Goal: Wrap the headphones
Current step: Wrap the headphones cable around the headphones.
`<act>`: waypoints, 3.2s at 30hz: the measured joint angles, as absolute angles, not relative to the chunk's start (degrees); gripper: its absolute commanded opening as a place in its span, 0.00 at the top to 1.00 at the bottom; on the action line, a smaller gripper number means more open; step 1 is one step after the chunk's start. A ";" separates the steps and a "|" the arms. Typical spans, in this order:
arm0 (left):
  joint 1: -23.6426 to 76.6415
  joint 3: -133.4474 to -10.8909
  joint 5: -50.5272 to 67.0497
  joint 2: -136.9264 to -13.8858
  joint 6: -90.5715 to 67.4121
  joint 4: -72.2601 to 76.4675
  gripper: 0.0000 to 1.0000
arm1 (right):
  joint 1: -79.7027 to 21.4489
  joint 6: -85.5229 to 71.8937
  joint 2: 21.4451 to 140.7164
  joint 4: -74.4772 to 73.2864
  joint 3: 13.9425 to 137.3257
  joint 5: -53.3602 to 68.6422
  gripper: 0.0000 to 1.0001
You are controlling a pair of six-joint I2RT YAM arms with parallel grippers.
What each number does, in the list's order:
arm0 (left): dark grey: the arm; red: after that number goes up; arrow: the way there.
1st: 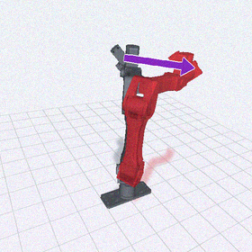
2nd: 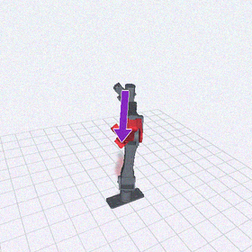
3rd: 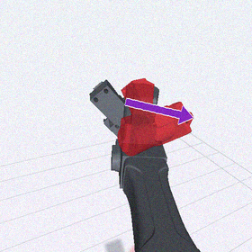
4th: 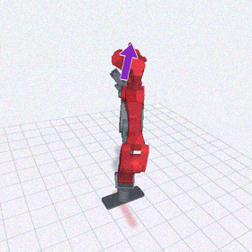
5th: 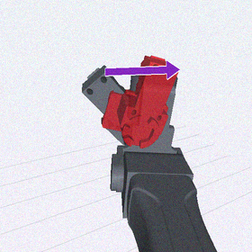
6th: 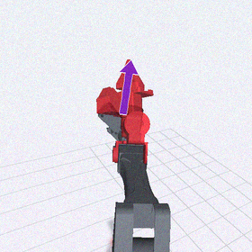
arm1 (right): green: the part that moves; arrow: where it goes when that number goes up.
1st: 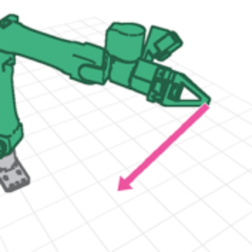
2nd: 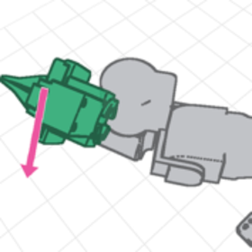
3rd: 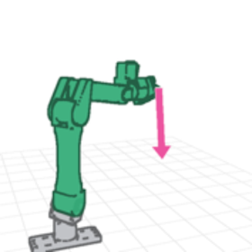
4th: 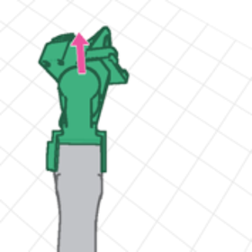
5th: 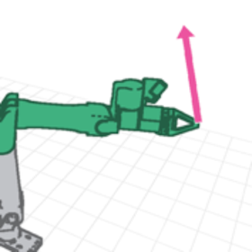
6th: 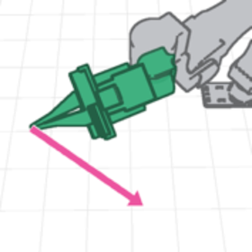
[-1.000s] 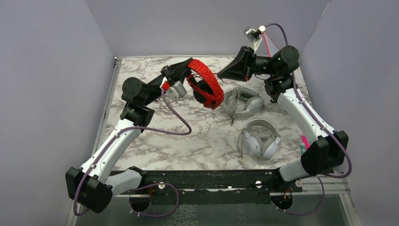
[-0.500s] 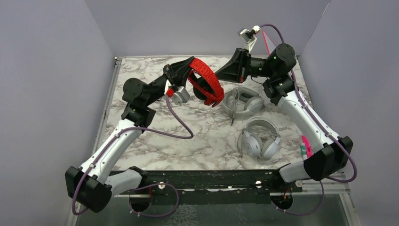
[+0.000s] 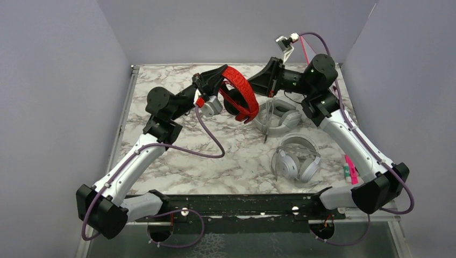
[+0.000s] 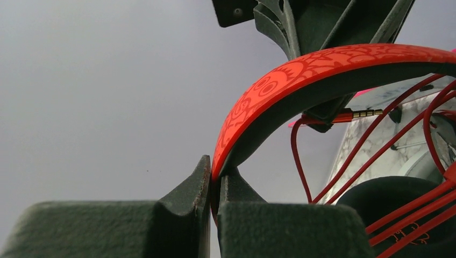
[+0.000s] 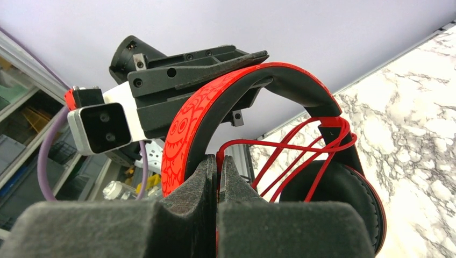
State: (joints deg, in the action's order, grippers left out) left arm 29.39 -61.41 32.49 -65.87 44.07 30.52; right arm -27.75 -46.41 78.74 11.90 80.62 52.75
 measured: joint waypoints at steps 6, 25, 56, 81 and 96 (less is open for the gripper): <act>30.00 -61.39 31.79 -65.80 40.95 30.39 1.00 | -28.34 -38.44 76.66 7.22 80.01 52.40 0.99; 30.09 -60.20 29.04 -63.96 36.71 31.68 1.00 | -28.99 -17.65 74.35 -9.43 83.40 54.41 0.96; 30.06 -60.16 28.62 -63.94 36.01 31.66 1.00 | -29.21 -12.78 73.89 -25.06 94.19 39.83 0.48; 29.85 -64.95 -2.57 -59.37 -2.33 -8.60 1.00 | -22.98 -12.47 73.91 -21.78 73.47 23.99 0.16; 29.56 -72.79 -12.21 -60.51 -31.40 -34.33 1.00 | -20.64 -14.20 75.70 -2.90 56.97 49.04 0.20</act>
State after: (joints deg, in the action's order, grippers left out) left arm 29.56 -72.79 -12.21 -60.51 -31.40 -34.33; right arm -20.64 -14.20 75.70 -2.90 56.97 49.04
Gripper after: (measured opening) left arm 0.028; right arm 0.822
